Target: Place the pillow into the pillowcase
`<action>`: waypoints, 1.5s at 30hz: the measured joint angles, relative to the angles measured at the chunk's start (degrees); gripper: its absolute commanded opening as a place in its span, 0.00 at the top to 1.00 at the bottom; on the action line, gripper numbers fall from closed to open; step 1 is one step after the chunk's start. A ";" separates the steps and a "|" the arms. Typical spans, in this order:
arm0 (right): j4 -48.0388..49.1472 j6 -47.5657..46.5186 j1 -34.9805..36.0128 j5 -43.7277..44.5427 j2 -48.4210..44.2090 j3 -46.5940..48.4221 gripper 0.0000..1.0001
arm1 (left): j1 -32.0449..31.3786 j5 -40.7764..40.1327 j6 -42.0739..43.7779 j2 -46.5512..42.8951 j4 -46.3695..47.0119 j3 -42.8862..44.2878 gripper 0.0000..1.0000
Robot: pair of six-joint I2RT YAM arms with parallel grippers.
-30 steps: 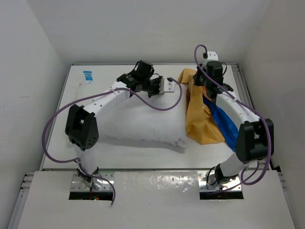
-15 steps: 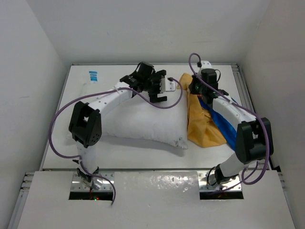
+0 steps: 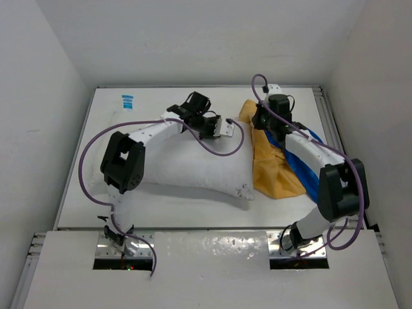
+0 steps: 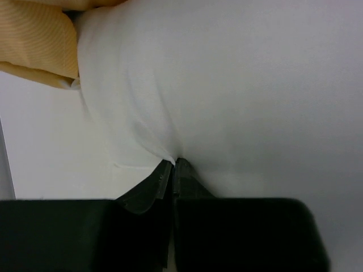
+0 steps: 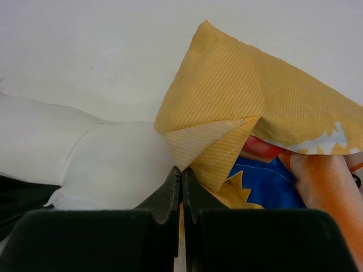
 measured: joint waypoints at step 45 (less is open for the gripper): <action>-5.38 7.65 -3.61 -3.65 -1.55 10.95 1.00 | -8.41 -16.11 1.40 -17.64 5.60 -7.34 1.00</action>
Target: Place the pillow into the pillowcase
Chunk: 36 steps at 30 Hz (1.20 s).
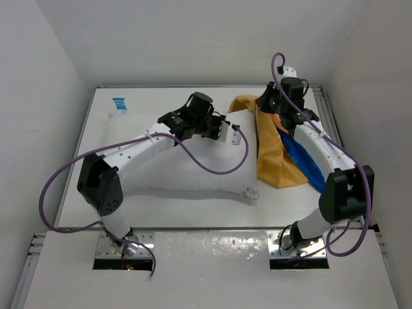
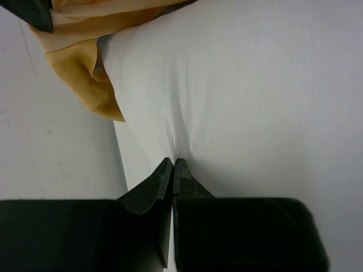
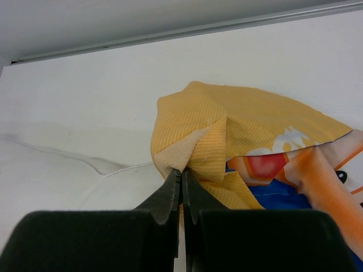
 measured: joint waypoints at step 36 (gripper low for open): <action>-10.88 1.22 -4.02 -1.70 -21.81 -20.13 0.75 | 4.17 -0.35 -4.07 4.20 -0.20 8.59 1.00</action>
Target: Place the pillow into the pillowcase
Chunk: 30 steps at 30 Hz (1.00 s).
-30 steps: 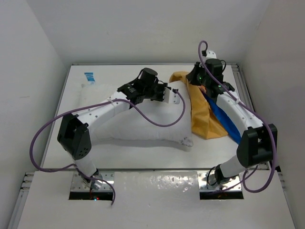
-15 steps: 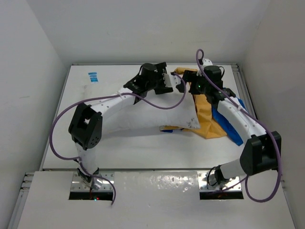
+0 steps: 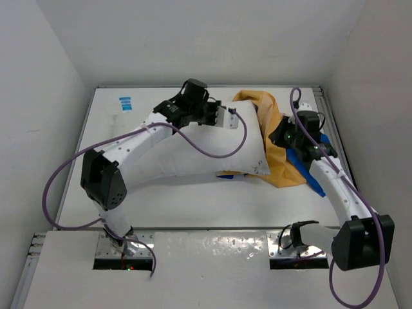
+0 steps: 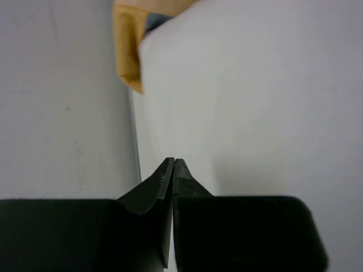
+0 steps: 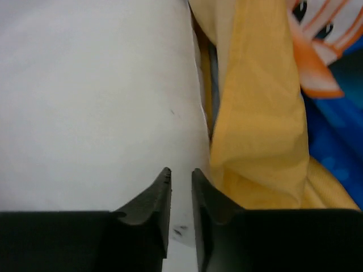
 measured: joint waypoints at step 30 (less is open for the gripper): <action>22.14 6.51 -0.24 5.64 15.85 -16.74 1.00 | -7.37 -4.22 3.37 -5.66 14.73 -28.65 1.00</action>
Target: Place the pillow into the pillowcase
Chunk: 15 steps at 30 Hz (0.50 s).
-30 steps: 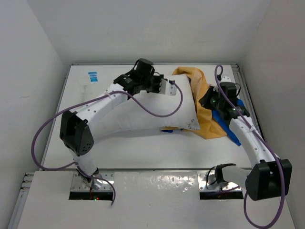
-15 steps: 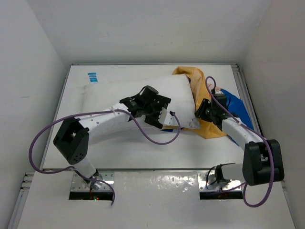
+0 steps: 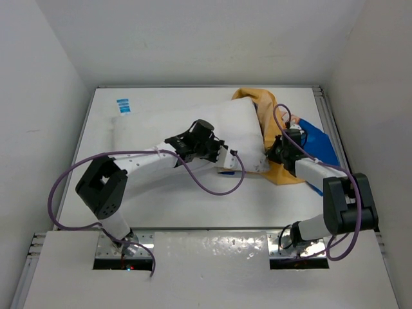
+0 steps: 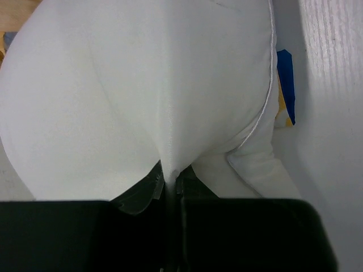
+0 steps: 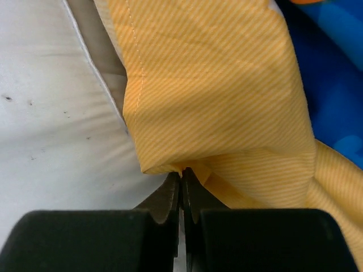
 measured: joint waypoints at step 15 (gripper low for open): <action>-11.06 -9.64 0.79 5.73 -18.47 -4.98 1.00 | 4.09 -1.38 -9.07 0.98 2.38 4.26 1.00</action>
